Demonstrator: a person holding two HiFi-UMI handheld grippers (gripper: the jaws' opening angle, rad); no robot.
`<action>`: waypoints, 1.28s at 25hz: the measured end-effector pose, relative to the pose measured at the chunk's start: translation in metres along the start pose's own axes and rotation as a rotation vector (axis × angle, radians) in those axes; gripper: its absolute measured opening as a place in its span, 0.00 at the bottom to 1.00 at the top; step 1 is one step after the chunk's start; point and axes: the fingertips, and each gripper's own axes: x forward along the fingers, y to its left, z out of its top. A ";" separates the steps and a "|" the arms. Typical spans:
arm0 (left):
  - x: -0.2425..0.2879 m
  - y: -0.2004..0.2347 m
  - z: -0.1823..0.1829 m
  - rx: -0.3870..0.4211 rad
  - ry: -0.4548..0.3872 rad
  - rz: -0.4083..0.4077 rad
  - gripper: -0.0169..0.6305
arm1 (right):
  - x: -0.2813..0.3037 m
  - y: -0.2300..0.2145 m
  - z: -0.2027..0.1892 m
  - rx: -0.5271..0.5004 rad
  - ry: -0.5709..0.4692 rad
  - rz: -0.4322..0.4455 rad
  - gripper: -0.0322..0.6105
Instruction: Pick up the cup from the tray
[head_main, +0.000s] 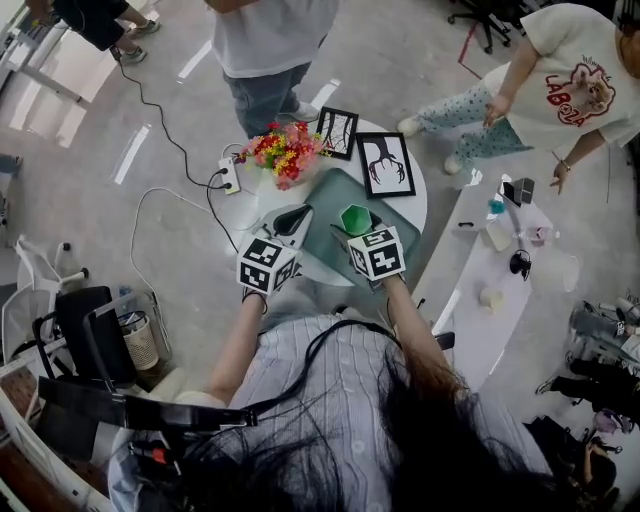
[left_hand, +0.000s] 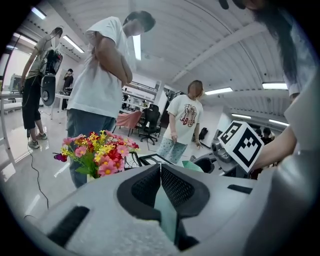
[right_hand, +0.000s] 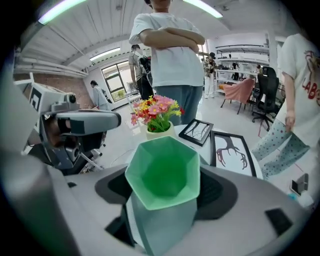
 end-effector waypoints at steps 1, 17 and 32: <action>0.000 -0.006 -0.001 0.003 0.001 0.000 0.05 | -0.008 0.001 0.001 0.003 -0.009 0.007 0.61; -0.014 -0.093 -0.025 0.007 -0.026 0.064 0.05 | -0.097 0.015 -0.035 -0.028 -0.081 0.098 0.61; -0.042 -0.204 -0.079 0.005 -0.038 0.130 0.05 | -0.163 0.024 -0.122 -0.080 -0.099 0.160 0.61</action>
